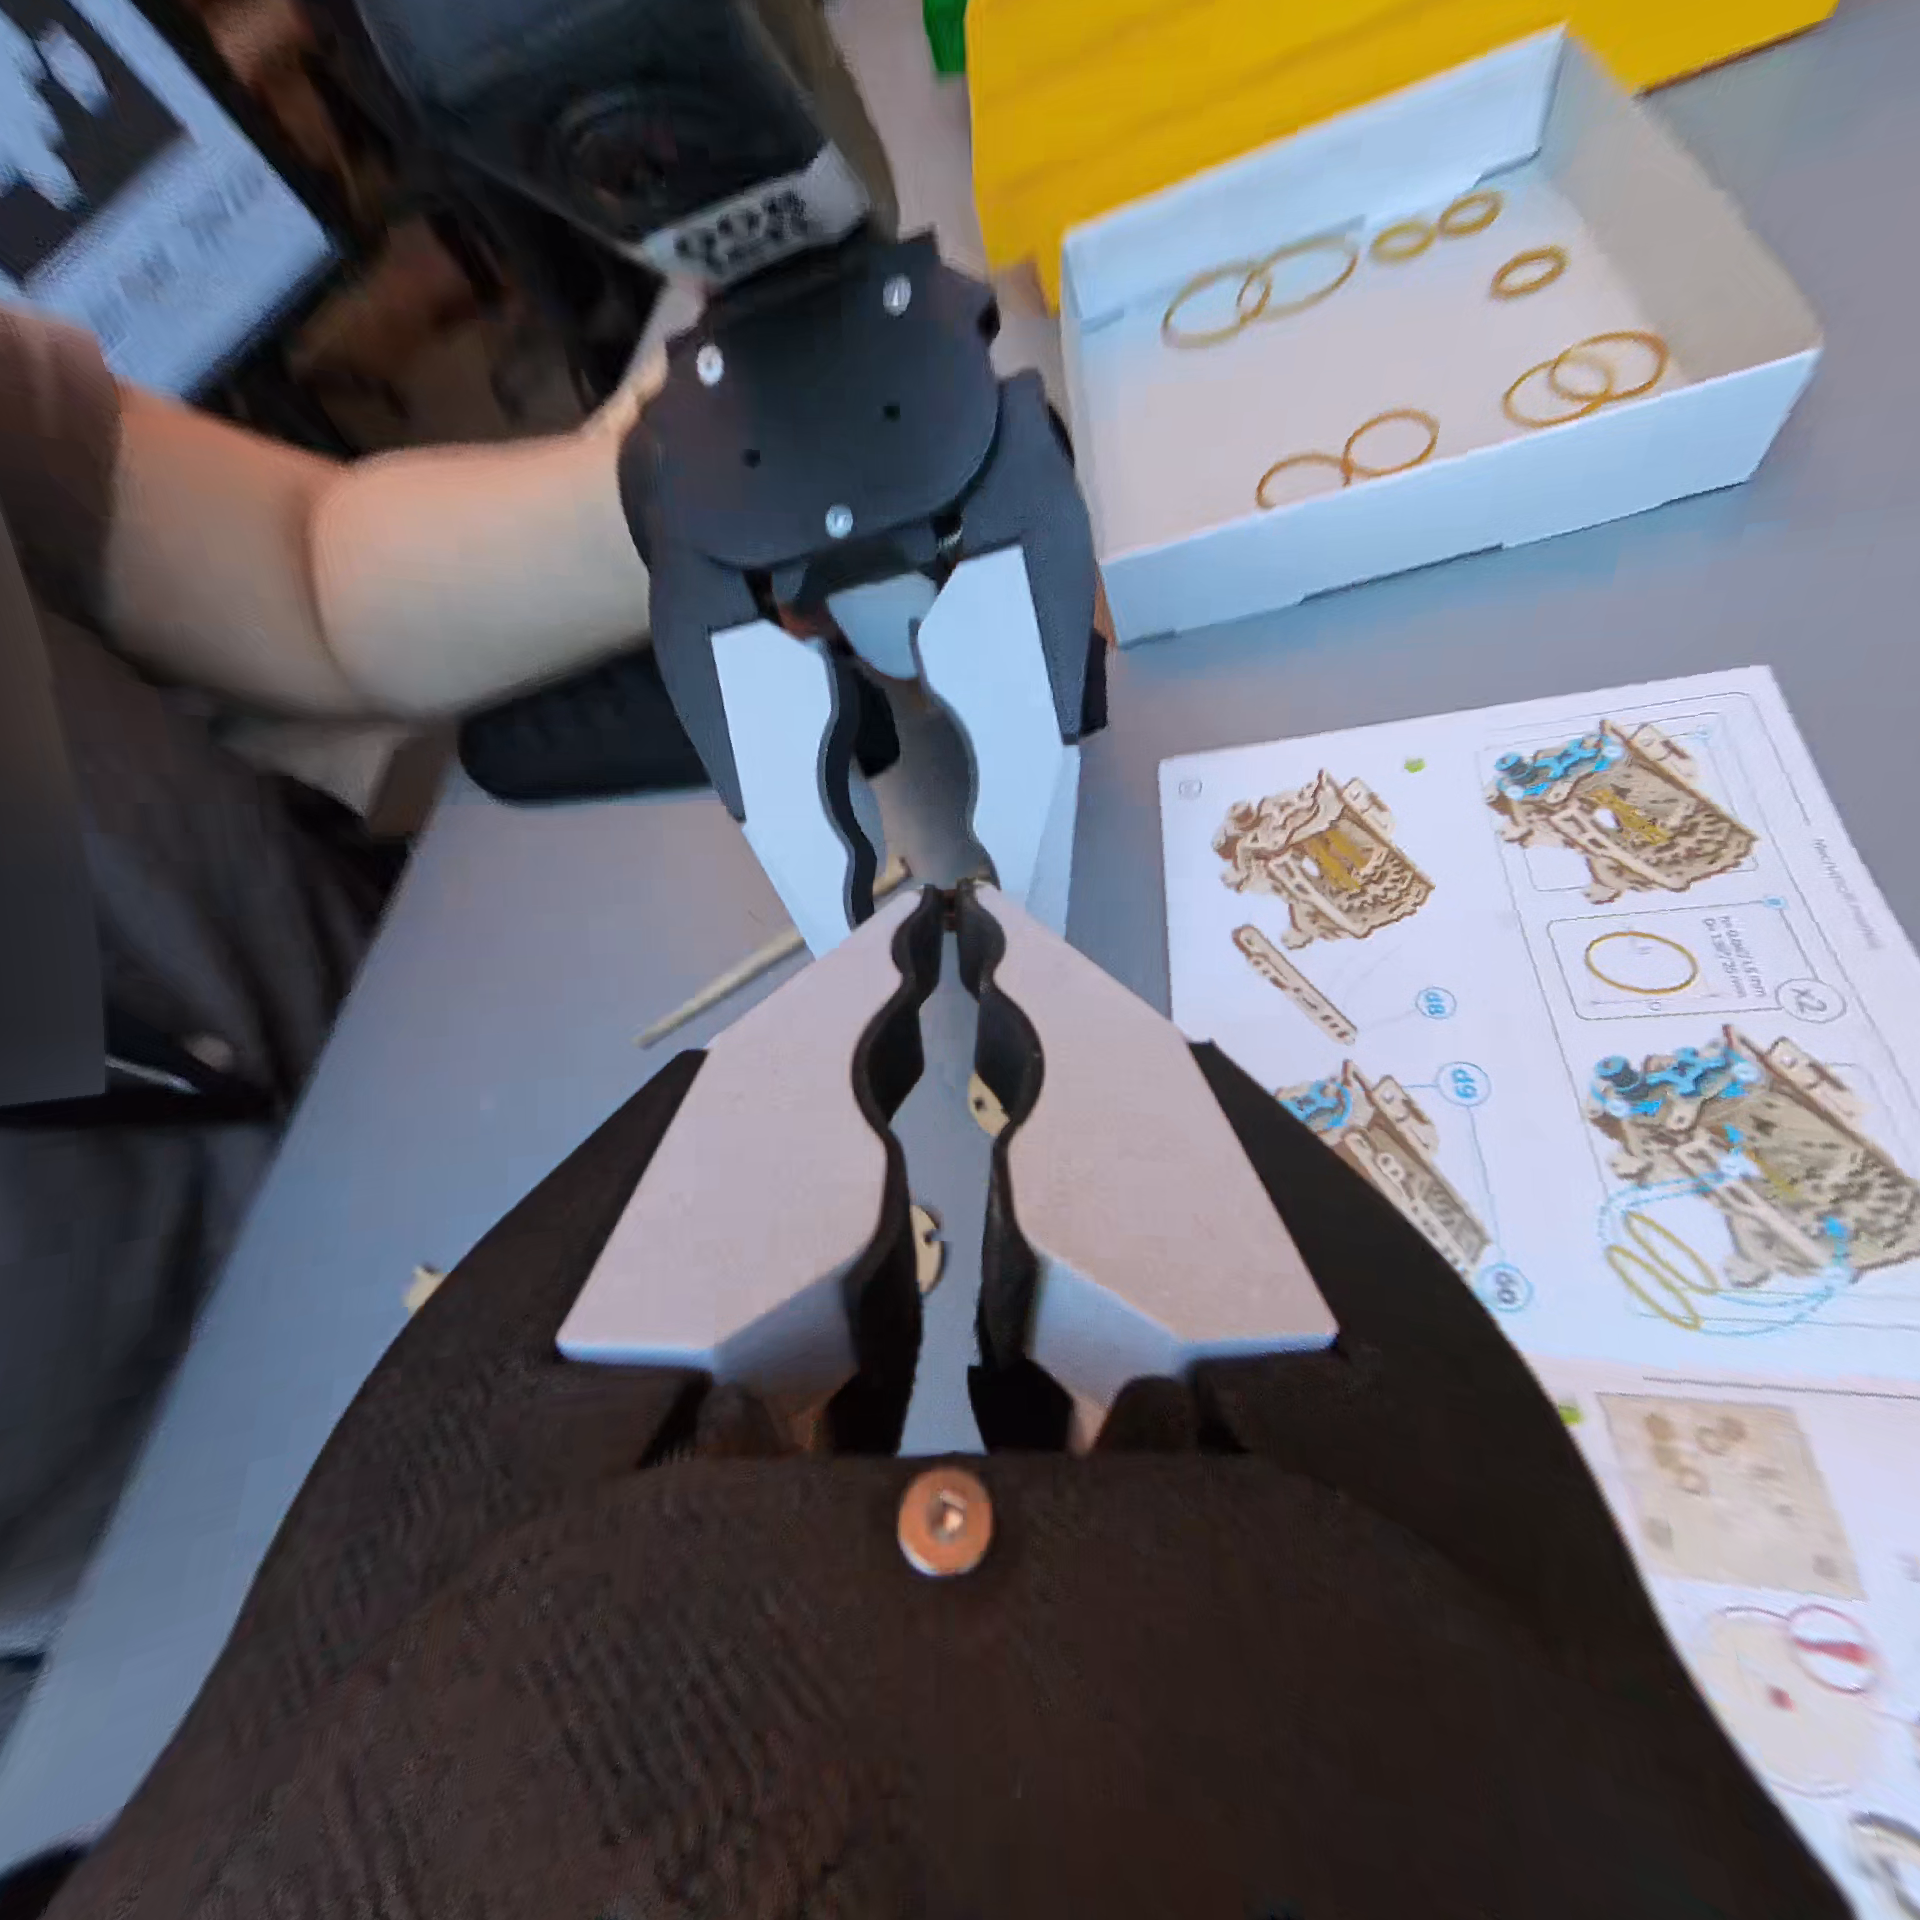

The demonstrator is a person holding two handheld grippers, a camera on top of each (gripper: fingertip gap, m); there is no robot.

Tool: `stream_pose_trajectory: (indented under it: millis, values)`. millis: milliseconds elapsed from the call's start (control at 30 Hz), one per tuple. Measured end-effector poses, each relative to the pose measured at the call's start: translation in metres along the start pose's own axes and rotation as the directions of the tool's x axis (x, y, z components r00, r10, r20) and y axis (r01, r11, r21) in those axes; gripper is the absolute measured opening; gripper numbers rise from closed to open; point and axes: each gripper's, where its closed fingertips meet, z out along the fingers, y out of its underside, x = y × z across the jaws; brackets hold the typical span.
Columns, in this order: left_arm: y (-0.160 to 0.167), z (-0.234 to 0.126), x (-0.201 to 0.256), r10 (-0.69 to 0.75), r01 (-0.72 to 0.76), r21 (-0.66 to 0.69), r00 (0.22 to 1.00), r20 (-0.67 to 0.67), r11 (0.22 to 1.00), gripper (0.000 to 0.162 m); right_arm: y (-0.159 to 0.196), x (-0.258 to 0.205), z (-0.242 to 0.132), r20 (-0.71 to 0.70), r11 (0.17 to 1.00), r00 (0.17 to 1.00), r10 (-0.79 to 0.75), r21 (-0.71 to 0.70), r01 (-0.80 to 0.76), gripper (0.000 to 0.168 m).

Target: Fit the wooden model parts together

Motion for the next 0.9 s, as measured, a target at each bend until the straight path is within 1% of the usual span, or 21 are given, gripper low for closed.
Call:
stream_pose_trajectory:
  millis: [67,100,167,200,233,300,333,400,500,633,733,800,900]
  values:
    - [-0.020,-0.007,0.001,-0.049,0.052,0.106,0.999,-0.023,0.993,0.024,-0.013,-0.006,-0.008,0.041,0.990,0.996,0.078,0.112,-0.082,0.001]
    - [-0.030,-0.010,0.002,-0.071,0.077,0.161,0.997,-0.039,0.984,0.024,-0.017,-0.008,-0.012,0.054,0.982,0.993,0.106,0.150,-0.113,0.001]
    - [-0.050,-0.019,0.003,-0.105,0.120,0.268,0.992,-0.072,0.956,0.019,-0.022,-0.012,-0.016,0.087,0.968,0.987,0.137,0.200,-0.152,0.001]
    - [-0.054,-0.021,0.001,-0.116,0.131,0.291,0.991,-0.069,0.948,0.013,-0.025,-0.014,-0.019,0.105,0.959,0.983,0.151,0.225,-0.172,0.001]
    - [-0.055,-0.023,-0.001,-0.116,0.128,0.303,0.992,-0.057,0.944,0.011,-0.026,-0.013,-0.021,0.105,0.954,0.980,0.167,0.233,-0.188,0.001]
    - [-0.055,-0.024,-0.005,-0.096,0.097,0.310,0.995,-0.017,0.946,0.005,-0.025,-0.011,-0.024,0.091,0.954,0.982,0.164,0.239,-0.182,0.001]
    - [-0.055,-0.025,-0.005,-0.086,0.084,0.312,0.996,-0.009,0.946,0.000,-0.024,-0.010,-0.026,0.082,0.954,0.983,0.165,0.238,-0.181,0.001]
    - [-0.056,-0.025,-0.004,-0.080,0.078,0.316,0.997,-0.009,0.946,0.000,-0.023,-0.010,-0.028,0.080,0.955,0.984,0.160,0.239,-0.175,0.001]
    - [-0.056,-0.023,-0.003,-0.095,0.099,0.311,0.995,-0.029,0.945,0.005,-0.021,-0.012,-0.028,0.076,0.956,0.985,0.154,0.239,-0.168,0.001]
    - [-0.058,-0.021,-0.003,-0.087,0.087,0.316,0.996,-0.014,0.945,0.000,-0.021,-0.012,-0.030,0.067,0.955,0.986,0.151,0.247,-0.163,0.000]
    - [-0.055,-0.020,-0.002,-0.082,0.083,0.291,0.996,-0.017,0.953,0.000,-0.018,-0.012,-0.029,0.063,0.964,0.989,0.135,0.224,-0.146,0.000]
    - [-0.052,-0.018,0.001,-0.075,0.081,0.260,0.997,-0.033,0.962,0.000,-0.014,-0.014,-0.028,0.062,0.980,0.994,0.093,0.168,-0.103,0.001]
    - [-0.045,-0.013,0.003,-0.036,0.036,0.205,0.999,-0.003,0.978,0.000,-0.005,-0.015,-0.027,0.016,0.999,0.999,-0.039,0.038,0.039,0.001]
